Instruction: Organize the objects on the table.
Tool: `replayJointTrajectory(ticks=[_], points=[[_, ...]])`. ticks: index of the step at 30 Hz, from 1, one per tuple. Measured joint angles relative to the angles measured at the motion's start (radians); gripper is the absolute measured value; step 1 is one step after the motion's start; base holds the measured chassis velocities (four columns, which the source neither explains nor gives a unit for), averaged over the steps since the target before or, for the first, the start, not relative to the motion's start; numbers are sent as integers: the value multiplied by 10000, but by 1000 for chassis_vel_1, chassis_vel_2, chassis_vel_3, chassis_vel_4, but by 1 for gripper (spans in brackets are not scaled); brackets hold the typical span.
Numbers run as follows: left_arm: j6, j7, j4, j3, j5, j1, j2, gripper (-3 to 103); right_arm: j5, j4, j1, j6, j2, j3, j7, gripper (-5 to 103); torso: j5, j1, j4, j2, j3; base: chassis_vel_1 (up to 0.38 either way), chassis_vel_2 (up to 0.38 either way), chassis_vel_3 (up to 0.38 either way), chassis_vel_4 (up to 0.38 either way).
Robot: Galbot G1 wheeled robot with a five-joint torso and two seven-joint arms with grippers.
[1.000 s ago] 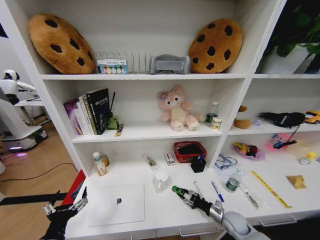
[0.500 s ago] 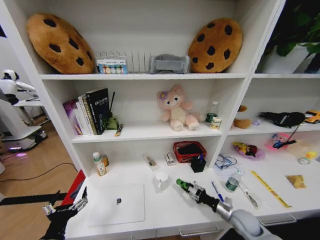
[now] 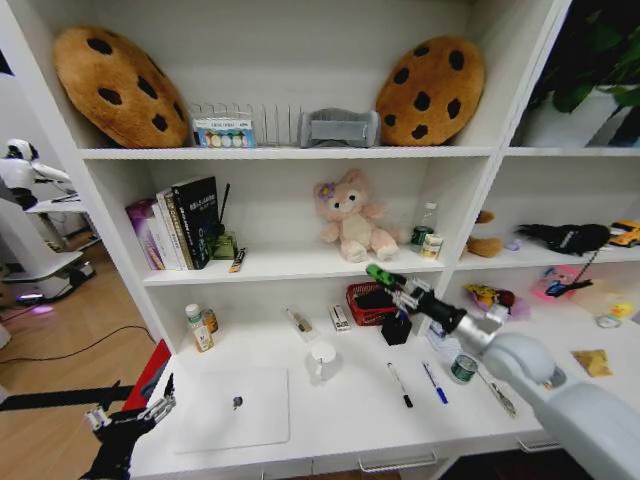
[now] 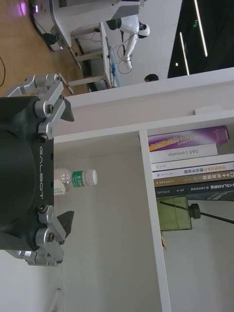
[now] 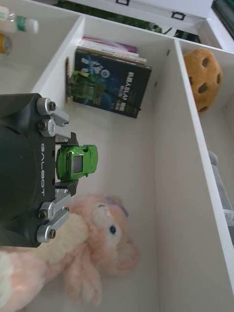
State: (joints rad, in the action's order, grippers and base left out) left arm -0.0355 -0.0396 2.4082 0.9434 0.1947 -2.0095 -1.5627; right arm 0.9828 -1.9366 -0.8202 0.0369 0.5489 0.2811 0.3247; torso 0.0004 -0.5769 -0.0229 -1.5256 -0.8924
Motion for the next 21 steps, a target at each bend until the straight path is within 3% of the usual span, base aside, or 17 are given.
replayJointTrajectory(ticks=[2,3,4,5,7,11,13,14,16,21], points=[[0,0,0,0,1,0,0,100,575,394,1669,457,113,-1219,-41,36,-8,0,6,0,1,0,0,0,0],[0,0,0,0,1,0,0,100,575,394,1669,457,113,-1219,-41,36,-8,0,6,0,1,0,0,0,0],[0,2,0,0,1,0,0,100,886,801,2717,726,297,-2165,-11,36,-9,0,5,-1,0,0,0,0,0],[0,2,0,0,1,0,0,100,886,801,2717,726,297,-2165,-11,36,-9,0,5,-1,0,0,0,0,0],[0,0,2,-1,0,0,0,100,1099,1619,4161,1008,892,-3622,71,36,-4,-1,3,0,-1,0,0,0,0],[0,2,2,0,0,-1,0,100,1053,2230,4979,1196,1553,-4433,-36,36,-2,0,1,-1,0,0,0,0,0],[0,4,2,0,0,-1,0,100,913,3161,5850,1621,2593,-5272,-505,36,-9,-1,6,-1,-1,0,0,0,0],[0,4,2,0,0,-1,0,100,913,3161,5850,1621,2593,-5272,-505,36,-9,-1,6,-1,-1,0,0,0,0],[-1,2,2,0,1,-1,0,100,807,3878,6512,2087,3236,-5936,-662,36,-8,-2,7,0,-1,0,0,0,0],[-1,2,2,0,1,-1,0,100,642,4638,7089,2519,3624,-6651,-511,36,-5,-2,4,0,0,0,0,0,0]])
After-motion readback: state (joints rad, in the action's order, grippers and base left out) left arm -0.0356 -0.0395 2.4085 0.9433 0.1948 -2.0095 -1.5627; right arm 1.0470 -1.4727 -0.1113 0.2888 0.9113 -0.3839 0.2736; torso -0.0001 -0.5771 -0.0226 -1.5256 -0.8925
